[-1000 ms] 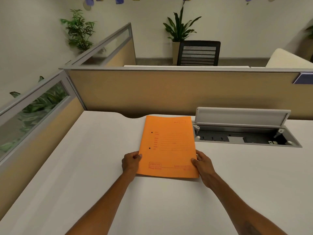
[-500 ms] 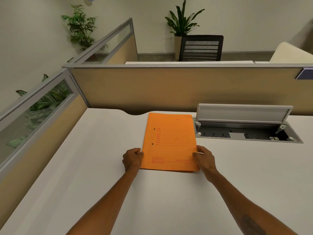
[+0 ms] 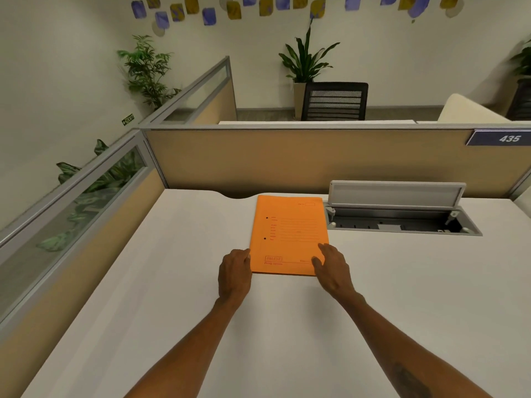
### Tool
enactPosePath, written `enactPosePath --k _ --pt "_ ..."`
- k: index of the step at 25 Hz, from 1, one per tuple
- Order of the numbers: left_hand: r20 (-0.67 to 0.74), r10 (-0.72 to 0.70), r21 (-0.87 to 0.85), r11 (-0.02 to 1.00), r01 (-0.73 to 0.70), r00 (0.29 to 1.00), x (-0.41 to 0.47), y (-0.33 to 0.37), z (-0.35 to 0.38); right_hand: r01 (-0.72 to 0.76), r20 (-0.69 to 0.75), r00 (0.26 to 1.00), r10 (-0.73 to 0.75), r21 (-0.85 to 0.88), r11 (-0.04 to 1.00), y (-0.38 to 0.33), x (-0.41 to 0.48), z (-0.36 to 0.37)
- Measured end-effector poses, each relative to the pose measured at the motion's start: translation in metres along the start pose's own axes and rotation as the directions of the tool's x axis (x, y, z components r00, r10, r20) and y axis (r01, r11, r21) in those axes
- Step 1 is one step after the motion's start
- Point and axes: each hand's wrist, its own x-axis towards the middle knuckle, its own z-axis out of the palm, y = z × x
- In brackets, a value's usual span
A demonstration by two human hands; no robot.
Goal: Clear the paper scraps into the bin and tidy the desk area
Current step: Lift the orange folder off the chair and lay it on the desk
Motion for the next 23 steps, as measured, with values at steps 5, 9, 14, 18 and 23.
enactPosePath --k 5,9,14,18,23 --pt "0.153 0.163 0.163 0.969 -0.187 0.975 -0.048 -0.002 -0.031 0.055 -0.006 0.998 -0.055 -0.033 0.998 -0.022 -0.059 -0.016" --pt "0.234 0.203 0.312 0.911 -0.271 0.951 -0.094 -0.004 -0.057 0.082 -0.014 0.996 -0.084 -0.099 0.992 -0.035 -0.115 -0.028" --pt "0.285 0.272 0.406 0.835 -0.373 0.919 -0.152 -0.002 -0.092 0.103 -0.027 0.993 -0.113 -0.240 0.965 -0.048 -0.186 -0.044" --pt "0.271 0.316 0.417 0.813 -0.407 0.909 -0.202 0.004 -0.124 0.121 -0.019 0.991 -0.135 -0.333 0.935 -0.061 -0.242 -0.055" --pt "0.273 0.301 0.453 0.798 -0.398 0.914 -0.270 0.007 -0.159 0.121 -0.026 0.990 -0.140 -0.356 0.927 -0.073 -0.316 -0.059"
